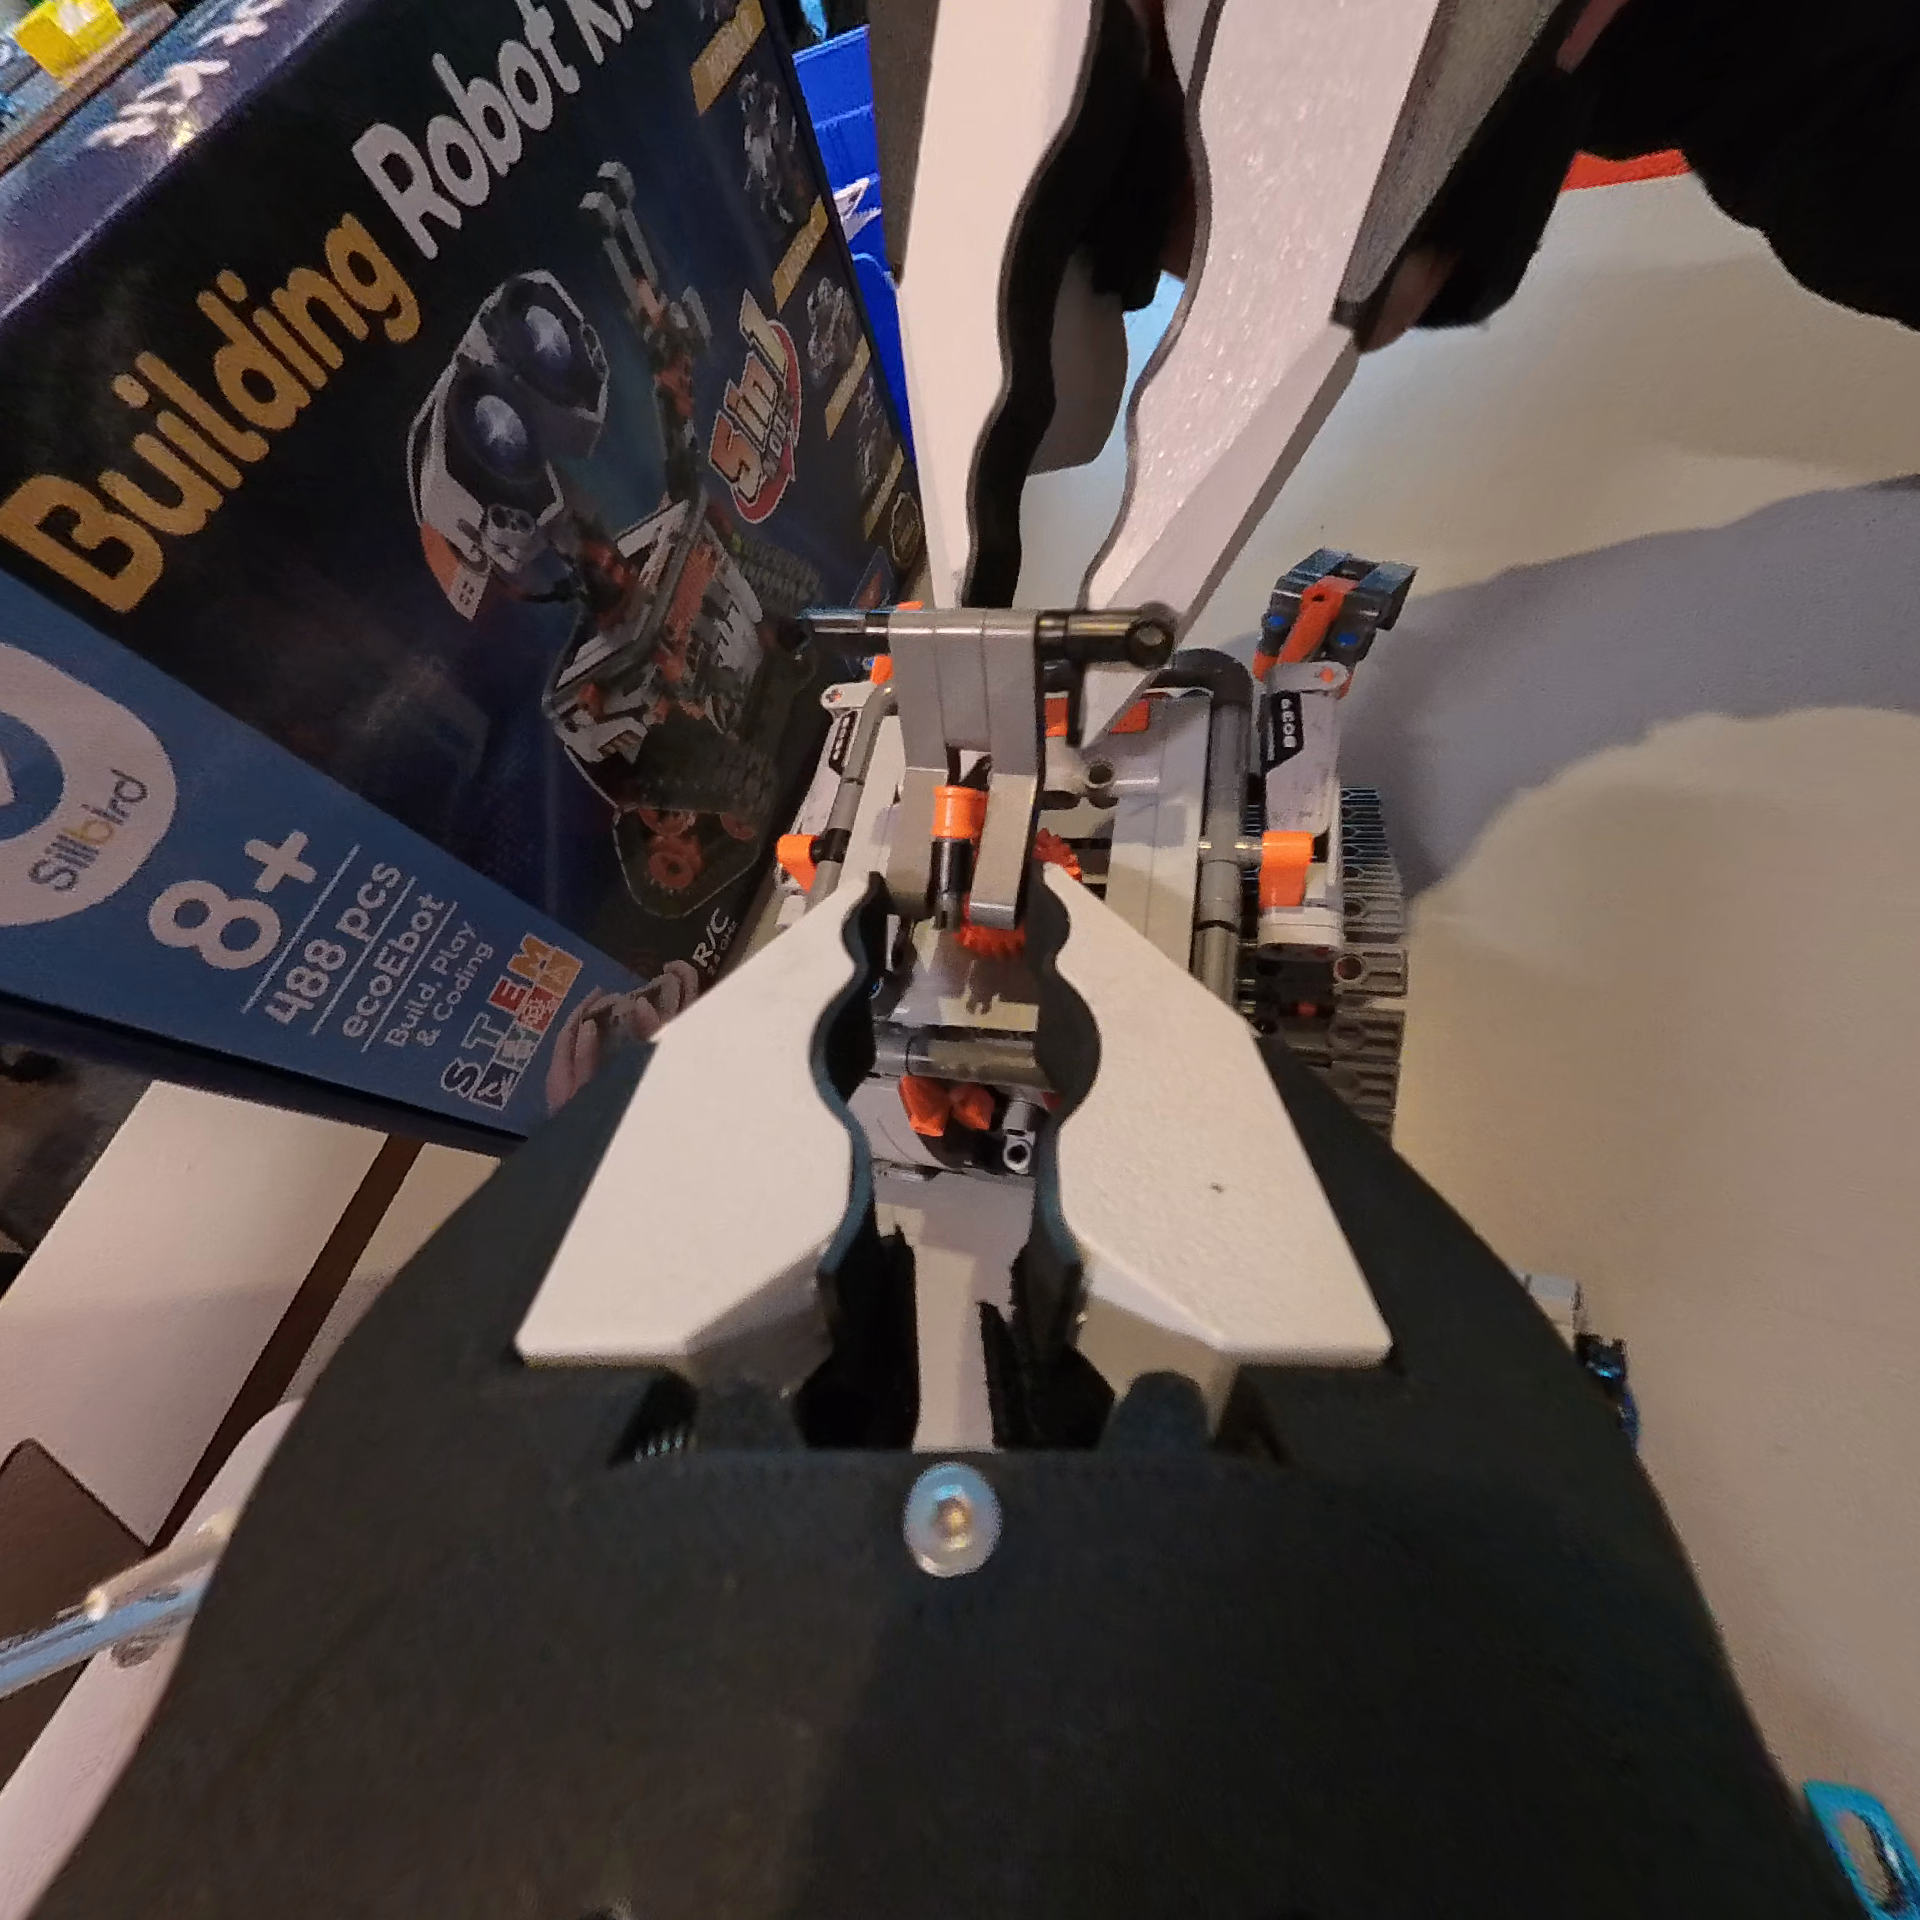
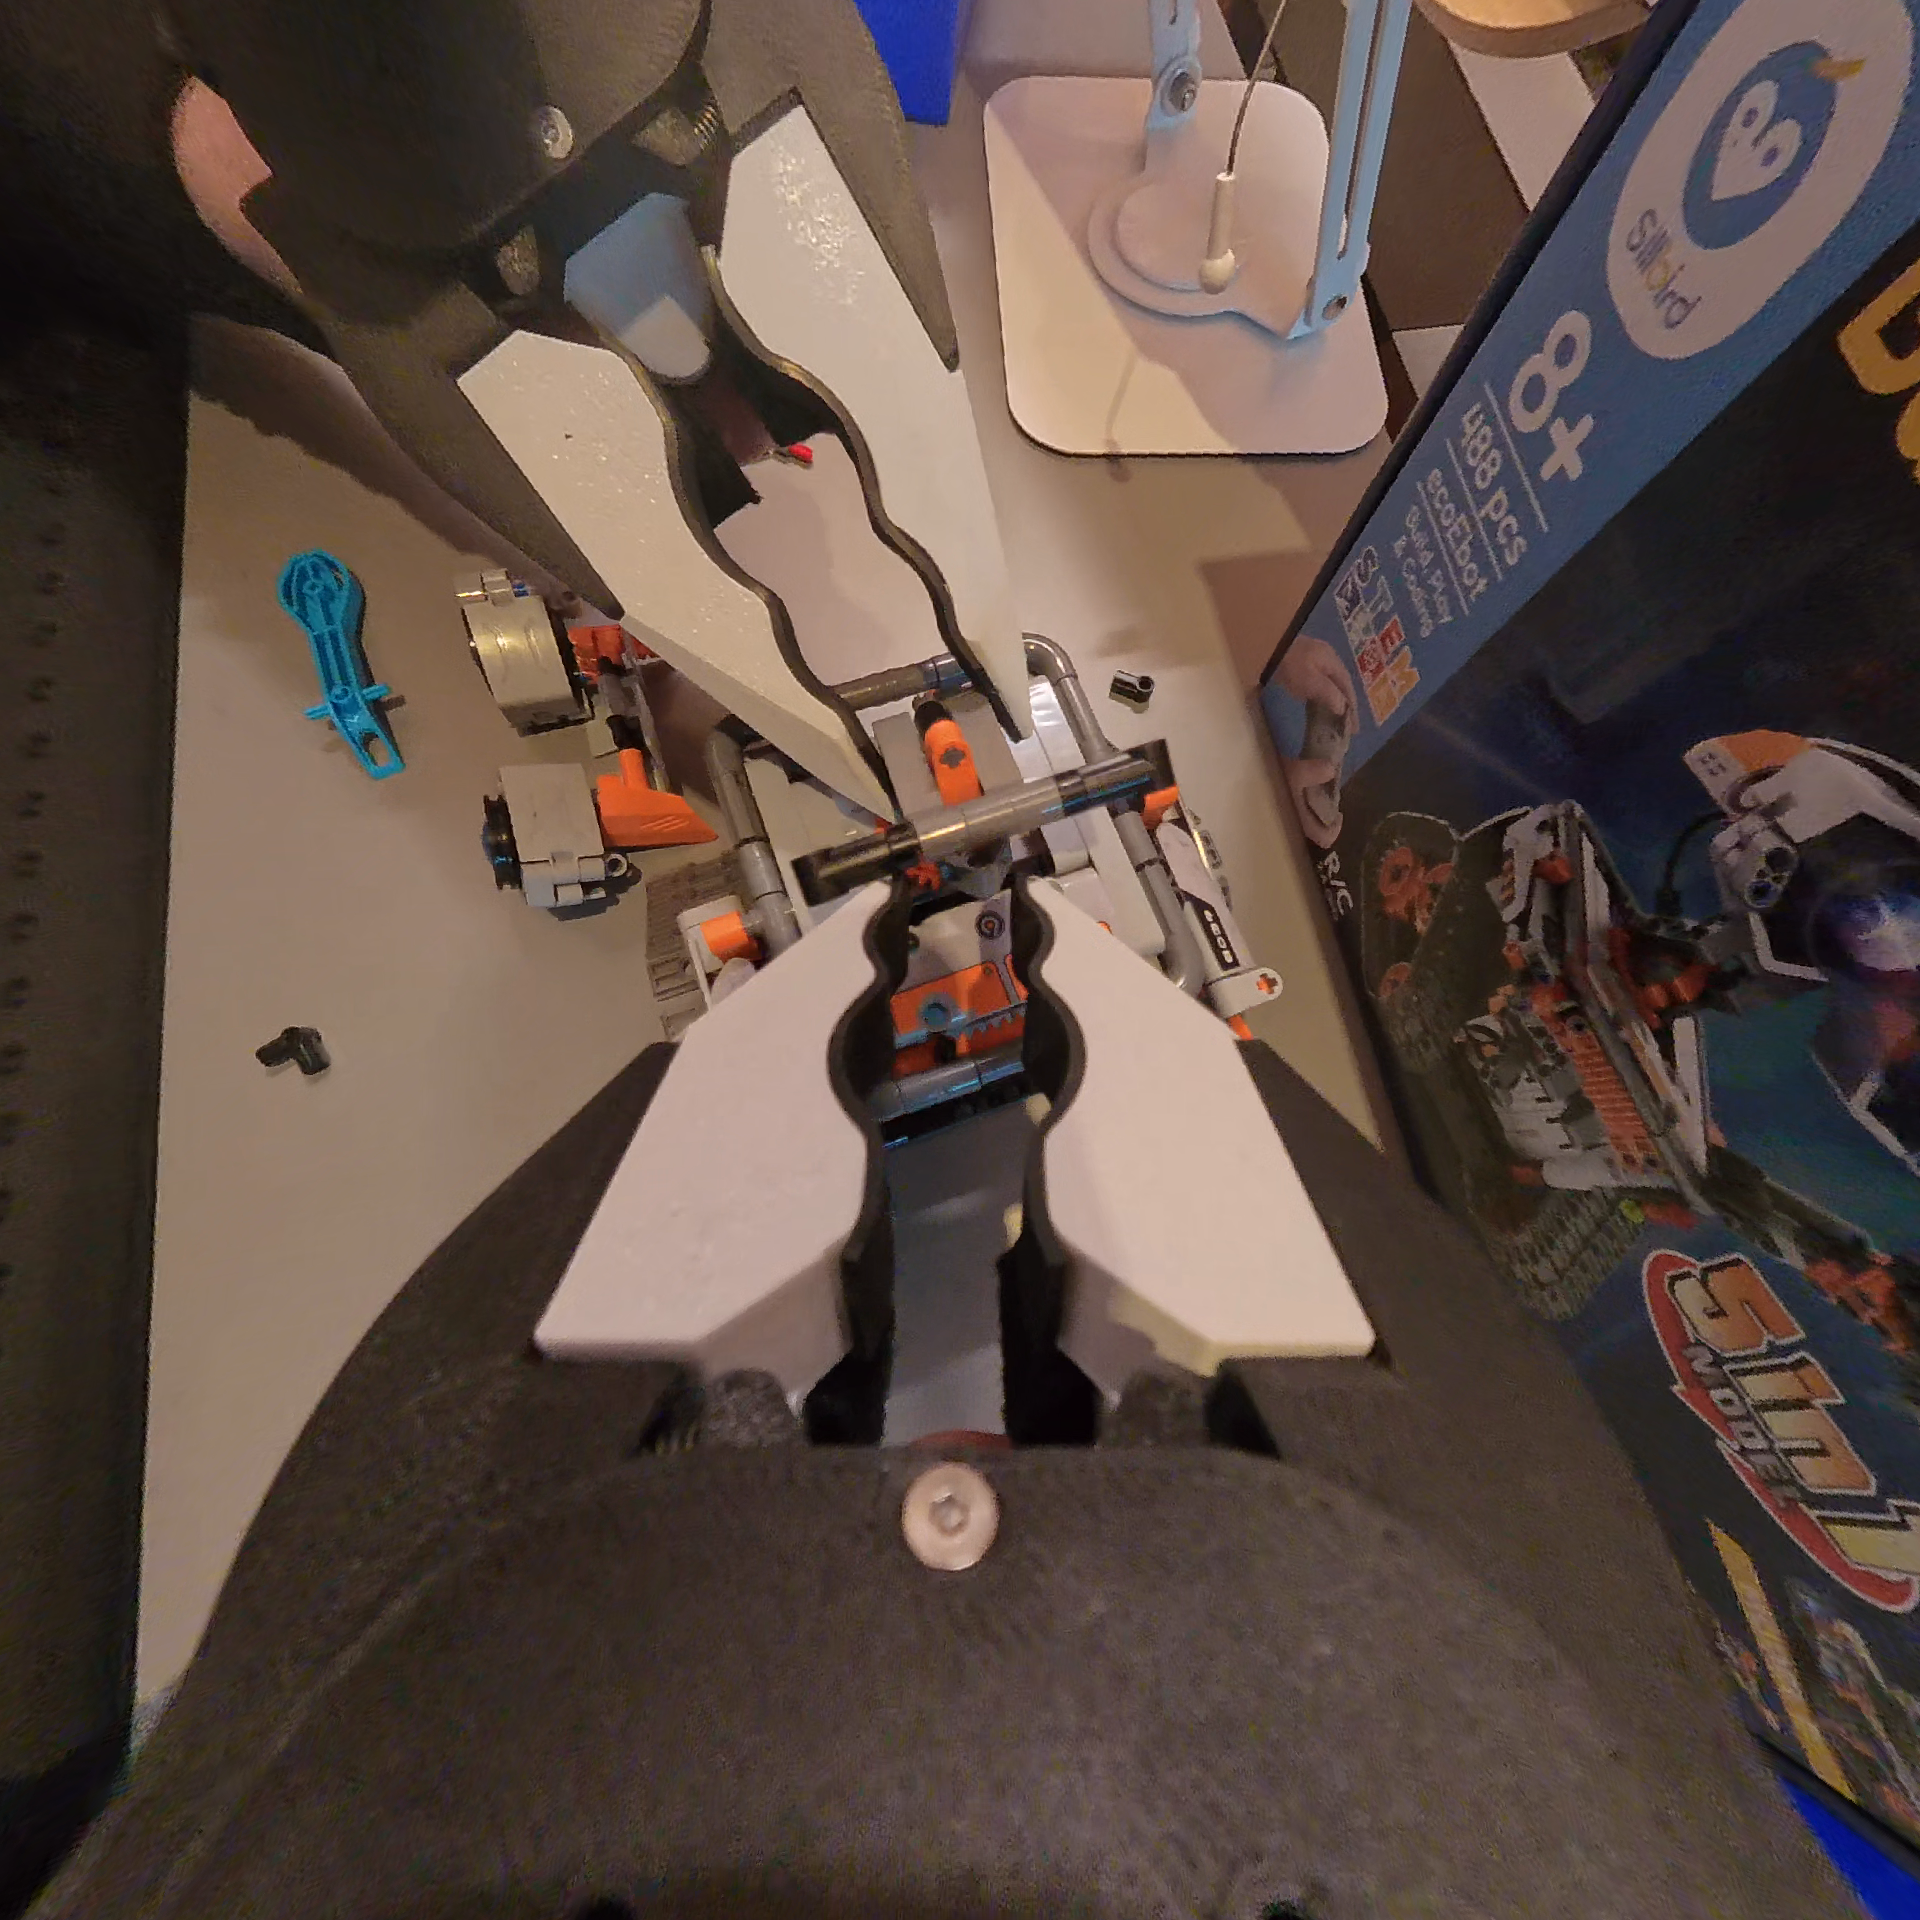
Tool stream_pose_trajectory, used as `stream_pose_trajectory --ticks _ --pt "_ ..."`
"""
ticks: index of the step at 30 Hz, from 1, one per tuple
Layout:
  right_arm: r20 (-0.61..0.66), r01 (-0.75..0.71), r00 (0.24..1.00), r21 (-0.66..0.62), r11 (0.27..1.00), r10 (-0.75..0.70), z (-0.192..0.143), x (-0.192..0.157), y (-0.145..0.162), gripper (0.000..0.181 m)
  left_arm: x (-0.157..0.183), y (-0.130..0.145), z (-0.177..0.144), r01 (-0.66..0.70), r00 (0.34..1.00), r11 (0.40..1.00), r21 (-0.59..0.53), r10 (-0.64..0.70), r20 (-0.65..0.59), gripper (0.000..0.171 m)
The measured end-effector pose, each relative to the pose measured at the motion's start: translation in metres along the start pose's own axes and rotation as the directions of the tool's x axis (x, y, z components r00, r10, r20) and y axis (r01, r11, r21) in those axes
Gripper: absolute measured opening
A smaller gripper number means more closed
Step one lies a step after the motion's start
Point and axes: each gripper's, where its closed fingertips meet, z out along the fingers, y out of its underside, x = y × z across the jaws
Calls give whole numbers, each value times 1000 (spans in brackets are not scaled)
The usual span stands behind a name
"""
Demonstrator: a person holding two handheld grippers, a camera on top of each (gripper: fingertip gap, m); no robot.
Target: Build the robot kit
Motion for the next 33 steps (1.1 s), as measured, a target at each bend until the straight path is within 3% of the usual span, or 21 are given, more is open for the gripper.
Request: stream_pose_trajectory --ticks 11,16,22,33 --pt "-6 9 1000 -24 1000 -9 15 1 4 12 2 3 -2 24 998 999 -46 -27 -63 25" --pt "0 2 1000 -19 1000 -2 17 1 3 12 4 0 -6 11 997 1000 -24 -13 -74 38" --pt "-3 3 1000 -23 1000 -3 18 1 3 12 3 -5 -7 -5 997 1000 -21 3 -80 24" --pt "7 19 1000 -38 999 -19 15 -2 6 16 3 -2 -6 -33 993 999 -34 29 -112 24"
